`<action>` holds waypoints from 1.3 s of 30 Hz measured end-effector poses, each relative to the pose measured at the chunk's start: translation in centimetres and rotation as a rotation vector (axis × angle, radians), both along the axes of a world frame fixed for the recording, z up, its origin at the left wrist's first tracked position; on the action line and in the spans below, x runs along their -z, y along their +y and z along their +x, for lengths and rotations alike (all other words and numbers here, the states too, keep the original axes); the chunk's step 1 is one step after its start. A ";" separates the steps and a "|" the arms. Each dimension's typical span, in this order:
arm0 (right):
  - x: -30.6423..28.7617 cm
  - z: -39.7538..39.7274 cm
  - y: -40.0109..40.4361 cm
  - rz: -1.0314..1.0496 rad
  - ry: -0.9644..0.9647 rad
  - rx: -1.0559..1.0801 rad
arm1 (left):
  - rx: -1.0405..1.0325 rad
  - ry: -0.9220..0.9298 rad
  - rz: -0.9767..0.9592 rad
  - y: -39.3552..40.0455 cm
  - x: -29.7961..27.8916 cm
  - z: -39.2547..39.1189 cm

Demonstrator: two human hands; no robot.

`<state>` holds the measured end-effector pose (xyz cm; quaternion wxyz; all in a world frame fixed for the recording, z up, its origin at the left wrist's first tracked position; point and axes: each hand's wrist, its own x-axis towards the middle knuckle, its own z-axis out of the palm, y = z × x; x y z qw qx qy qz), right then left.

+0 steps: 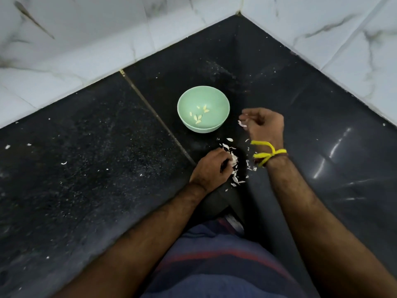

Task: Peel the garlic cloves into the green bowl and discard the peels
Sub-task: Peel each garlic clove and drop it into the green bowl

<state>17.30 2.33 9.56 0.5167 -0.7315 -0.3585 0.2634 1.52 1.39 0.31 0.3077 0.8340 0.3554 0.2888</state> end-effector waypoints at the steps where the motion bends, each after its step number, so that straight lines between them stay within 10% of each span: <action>1: 0.7 0.3 -1.2 -0.009 0.021 0.028 | 0.004 -0.008 -0.001 -0.1 -0.1 -0.1; 13: 4.8 4.0 -11.1 -0.124 0.056 0.357 | -0.089 -0.090 -0.035 -1.0 -0.8 0.6; 39: 4.0 6.7 -5.9 -0.574 -0.488 0.232 | -0.094 -0.098 -0.047 -0.4 -0.2 2.9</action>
